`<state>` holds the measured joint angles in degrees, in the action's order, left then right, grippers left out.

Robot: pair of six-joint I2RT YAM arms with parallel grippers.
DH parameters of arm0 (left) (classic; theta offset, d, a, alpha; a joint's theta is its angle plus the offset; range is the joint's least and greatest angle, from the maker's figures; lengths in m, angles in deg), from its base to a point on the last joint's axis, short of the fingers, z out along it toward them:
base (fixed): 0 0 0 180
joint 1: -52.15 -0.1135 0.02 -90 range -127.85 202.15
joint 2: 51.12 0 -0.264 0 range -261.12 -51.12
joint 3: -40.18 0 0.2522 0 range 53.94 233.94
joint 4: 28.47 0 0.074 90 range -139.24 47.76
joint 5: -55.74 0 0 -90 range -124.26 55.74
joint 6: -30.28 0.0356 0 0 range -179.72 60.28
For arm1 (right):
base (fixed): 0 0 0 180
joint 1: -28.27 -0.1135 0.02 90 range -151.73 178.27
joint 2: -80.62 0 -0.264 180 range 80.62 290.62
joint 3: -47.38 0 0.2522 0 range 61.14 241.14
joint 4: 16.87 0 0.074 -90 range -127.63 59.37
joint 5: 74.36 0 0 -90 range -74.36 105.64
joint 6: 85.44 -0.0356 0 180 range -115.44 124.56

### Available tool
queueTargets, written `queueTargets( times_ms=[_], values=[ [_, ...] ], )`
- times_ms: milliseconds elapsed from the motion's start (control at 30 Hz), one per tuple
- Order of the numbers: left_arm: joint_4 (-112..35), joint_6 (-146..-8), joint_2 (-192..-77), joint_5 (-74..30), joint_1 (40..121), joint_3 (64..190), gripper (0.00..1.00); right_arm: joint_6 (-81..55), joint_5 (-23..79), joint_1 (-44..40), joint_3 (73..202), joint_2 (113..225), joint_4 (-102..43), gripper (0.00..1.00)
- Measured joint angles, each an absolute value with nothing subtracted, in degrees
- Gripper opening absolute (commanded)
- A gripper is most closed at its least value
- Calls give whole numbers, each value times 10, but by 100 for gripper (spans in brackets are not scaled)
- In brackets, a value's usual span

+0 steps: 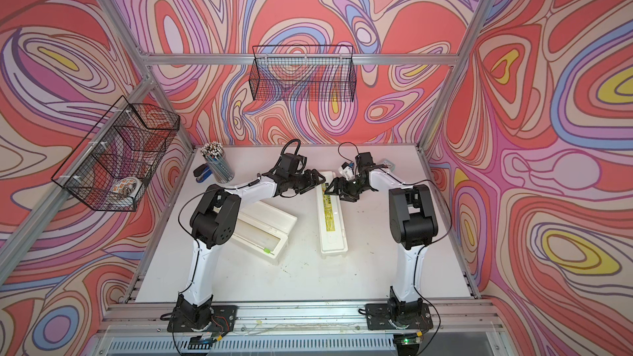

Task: Put plastic wrap rolls into dispensers
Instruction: Close the lid on the plastic wrap cutting box.

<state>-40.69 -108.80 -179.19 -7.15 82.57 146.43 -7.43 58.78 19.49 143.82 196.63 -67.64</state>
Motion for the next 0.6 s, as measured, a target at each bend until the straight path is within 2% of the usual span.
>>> queueTargets(
  times_ms=[100, 233, 300, 367, 433, 467, 500, 600],
  values=[
    [-404, -1080, -1794, -67, 824, 1465, 71, -66, 585, 194, 1455, 1975, -698, 73],
    [-407, -1075, -1799, -57, 821, 1475, 45, -65, 582, 194, 1463, 1978, -709, 73],
    [-403, -1077, -1799, -50, 814, 1477, 38, -71, 580, 194, 1463, 1978, -707, 75],
    [-396, -1082, -1799, -44, 810, 1476, 43, -77, 576, 193, 1460, 1977, -699, 79],
    [-393, -1082, -1799, -42, 809, 1476, 52, -85, 570, 191, 1452, 1971, -686, 84],
    [-393, -1078, -1798, -43, 810, 1476, 57, -89, 564, 188, 1447, 1967, -681, 96],
    [-393, -1073, -1798, -45, 811, 1476, 63, -93, 549, 186, 1444, 1961, -677, 98],
    [-398, -1052, -1796, -58, 815, 1474, 73, -97, 495, 178, 1442, 1944, -673, 98]
  ],
)
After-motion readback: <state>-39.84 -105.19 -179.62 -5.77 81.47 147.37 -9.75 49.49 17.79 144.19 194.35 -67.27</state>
